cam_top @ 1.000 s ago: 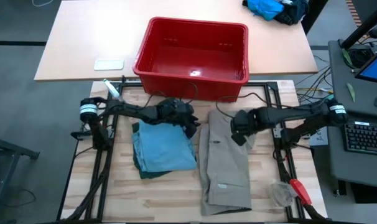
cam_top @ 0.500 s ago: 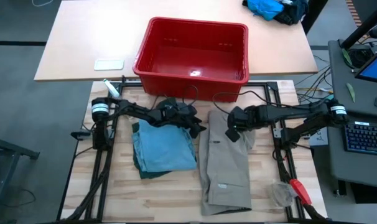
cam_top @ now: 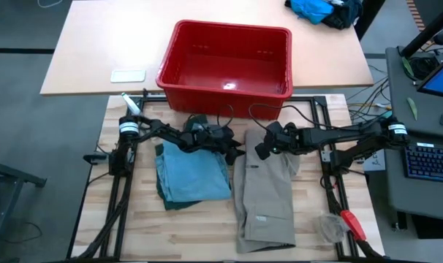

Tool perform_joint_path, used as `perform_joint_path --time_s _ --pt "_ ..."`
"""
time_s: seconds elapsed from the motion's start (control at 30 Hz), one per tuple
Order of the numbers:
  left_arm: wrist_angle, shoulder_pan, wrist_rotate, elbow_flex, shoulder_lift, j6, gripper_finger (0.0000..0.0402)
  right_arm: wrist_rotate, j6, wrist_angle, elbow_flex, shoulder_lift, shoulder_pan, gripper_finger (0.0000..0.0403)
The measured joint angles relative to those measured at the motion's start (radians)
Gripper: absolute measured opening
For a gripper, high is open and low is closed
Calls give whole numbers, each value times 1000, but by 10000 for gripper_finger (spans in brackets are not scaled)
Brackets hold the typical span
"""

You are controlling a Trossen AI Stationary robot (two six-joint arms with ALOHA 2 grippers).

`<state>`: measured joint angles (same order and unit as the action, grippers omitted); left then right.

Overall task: Fold Laundry from Bin
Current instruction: Fold the light brown shorts

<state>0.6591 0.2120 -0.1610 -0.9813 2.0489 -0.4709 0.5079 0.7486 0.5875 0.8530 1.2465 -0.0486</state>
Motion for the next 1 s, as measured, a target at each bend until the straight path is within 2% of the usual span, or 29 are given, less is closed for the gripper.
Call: perform_joint_path --time_s 0.2,0.4,0.53,0.63,0.77,0.87,1.0 --pt "40 -21 11 0 19 40 178 -8 58 -8 -30 0 0 13" --pt "66 -48 94 0 15 110 79 -9 72 -10 -34 0 5 13" --pt "76 -50 96 0 5 125 13 -9 71 -10 -34 0 18 13" --pt "108 -51 69 0 2 154 12 -9 71 -14 -34 0 28 13" --pt "196 -61 -84 0 -1 270 17 17 71 -36 -37 0 46 13" --pt "195 -90 -197 0 -1 444 8 47 71 -55 -40 0 60 13" --pt "163 -135 -186 0 -1 620 2 65 87 -55 -47 -1 64 13"
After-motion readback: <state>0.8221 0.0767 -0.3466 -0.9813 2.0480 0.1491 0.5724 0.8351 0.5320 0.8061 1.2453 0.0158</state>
